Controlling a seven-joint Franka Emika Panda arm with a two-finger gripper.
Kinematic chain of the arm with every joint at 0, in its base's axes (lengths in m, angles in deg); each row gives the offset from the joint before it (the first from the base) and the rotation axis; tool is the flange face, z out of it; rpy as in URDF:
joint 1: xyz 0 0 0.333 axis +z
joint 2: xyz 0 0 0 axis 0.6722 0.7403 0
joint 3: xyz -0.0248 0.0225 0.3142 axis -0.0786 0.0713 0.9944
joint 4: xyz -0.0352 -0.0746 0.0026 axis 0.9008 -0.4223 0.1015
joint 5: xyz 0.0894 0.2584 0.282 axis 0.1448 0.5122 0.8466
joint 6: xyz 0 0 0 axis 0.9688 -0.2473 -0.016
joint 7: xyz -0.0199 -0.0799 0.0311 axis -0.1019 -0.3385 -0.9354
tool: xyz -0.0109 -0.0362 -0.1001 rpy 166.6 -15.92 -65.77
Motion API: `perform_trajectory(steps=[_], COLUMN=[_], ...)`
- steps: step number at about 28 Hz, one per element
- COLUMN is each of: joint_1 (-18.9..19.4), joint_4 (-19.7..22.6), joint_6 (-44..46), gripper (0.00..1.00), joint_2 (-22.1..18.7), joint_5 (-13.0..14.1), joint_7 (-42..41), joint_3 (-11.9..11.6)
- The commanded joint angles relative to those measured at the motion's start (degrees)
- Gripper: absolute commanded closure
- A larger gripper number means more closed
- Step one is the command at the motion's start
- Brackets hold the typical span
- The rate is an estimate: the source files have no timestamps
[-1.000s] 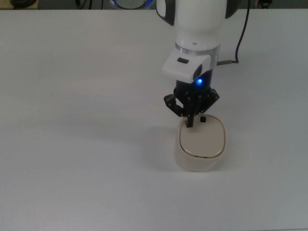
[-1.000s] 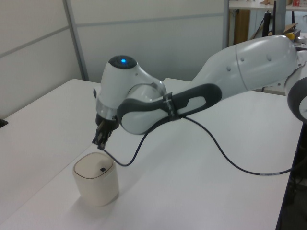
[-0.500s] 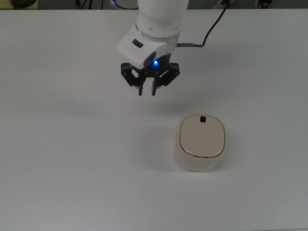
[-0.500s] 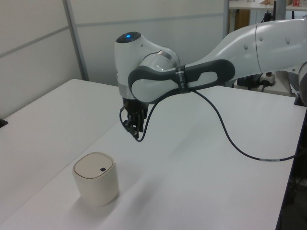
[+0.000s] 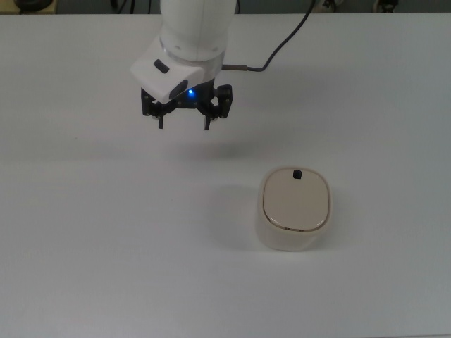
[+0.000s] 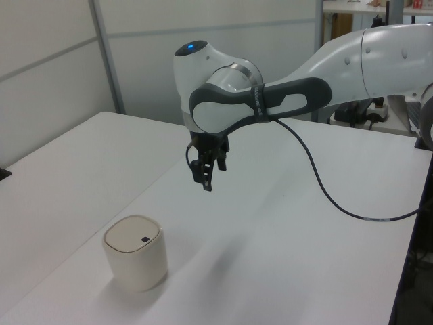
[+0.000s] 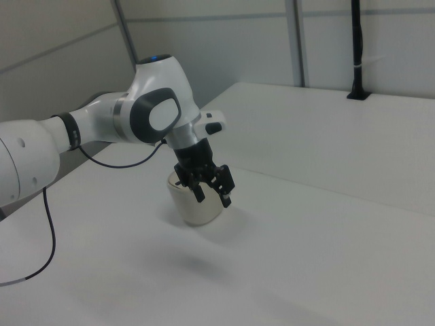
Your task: Close the trash can
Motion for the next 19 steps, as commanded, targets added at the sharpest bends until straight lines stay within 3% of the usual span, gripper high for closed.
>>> perform_trajectory(steps=[1, 19], joint_1=[-0.8, -0.8], joint_4=[0.4, 0.5], joint_6=[4.0, 4.0], gripper=[0.0, 0.0], joint_2=[-0.8, -0.6], joint_5=[0.9, 1.3], joint_7=[-4.8, -4.7], joint_3=[-0.5, -0.2])
